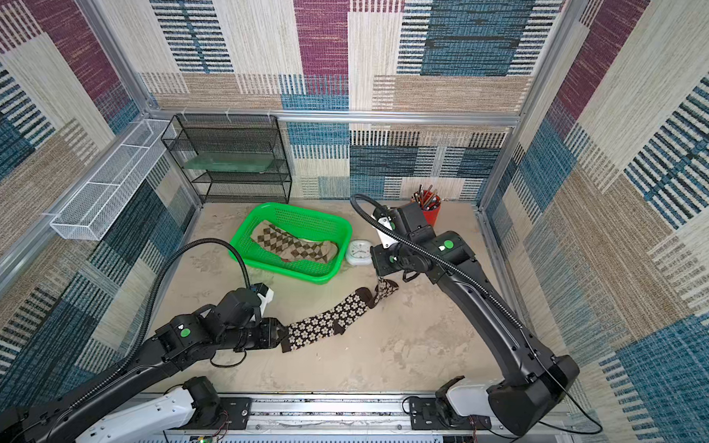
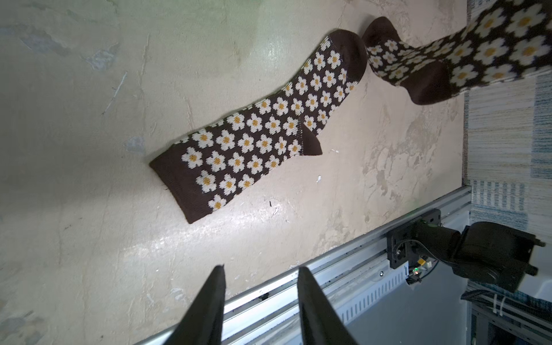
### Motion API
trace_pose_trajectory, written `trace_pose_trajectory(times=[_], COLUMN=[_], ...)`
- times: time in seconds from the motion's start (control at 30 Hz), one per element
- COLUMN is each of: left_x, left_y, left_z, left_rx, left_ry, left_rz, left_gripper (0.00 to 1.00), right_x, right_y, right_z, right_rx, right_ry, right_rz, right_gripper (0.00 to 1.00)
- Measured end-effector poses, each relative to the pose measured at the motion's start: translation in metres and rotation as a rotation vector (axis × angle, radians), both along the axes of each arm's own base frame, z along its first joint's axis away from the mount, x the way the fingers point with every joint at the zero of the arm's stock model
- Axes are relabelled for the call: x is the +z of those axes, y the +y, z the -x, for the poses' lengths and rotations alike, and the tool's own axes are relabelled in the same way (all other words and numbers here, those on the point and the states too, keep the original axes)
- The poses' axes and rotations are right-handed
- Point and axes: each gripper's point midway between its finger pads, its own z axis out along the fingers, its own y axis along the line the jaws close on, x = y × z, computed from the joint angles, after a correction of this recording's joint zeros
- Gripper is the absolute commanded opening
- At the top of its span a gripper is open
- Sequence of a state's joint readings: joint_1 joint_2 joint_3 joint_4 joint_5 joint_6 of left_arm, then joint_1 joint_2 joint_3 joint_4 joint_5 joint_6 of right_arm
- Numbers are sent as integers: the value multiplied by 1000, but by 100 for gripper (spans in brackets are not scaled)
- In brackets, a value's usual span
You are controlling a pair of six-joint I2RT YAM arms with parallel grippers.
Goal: Place the socks together as a pair
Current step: Flatten out the sock.
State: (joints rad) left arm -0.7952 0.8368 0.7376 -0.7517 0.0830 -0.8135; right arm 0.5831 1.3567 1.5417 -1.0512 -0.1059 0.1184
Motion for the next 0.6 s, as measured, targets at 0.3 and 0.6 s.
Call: trace_pose_trajectory(times=[0.3, 0.6], left_x=[1, 1], left_y=[0, 0], left_z=[1, 1], left_rx=[0, 2], left_ry=[-3, -6], left_rz=[3, 4], left_gripper=[40, 40], right_x=[9, -1], right_y=[68, 108], right_z=[35, 53], right_rx=[202, 308], right_ry=[-17, -4], right_rz=[-55, -99], right_gripper=[18, 18])
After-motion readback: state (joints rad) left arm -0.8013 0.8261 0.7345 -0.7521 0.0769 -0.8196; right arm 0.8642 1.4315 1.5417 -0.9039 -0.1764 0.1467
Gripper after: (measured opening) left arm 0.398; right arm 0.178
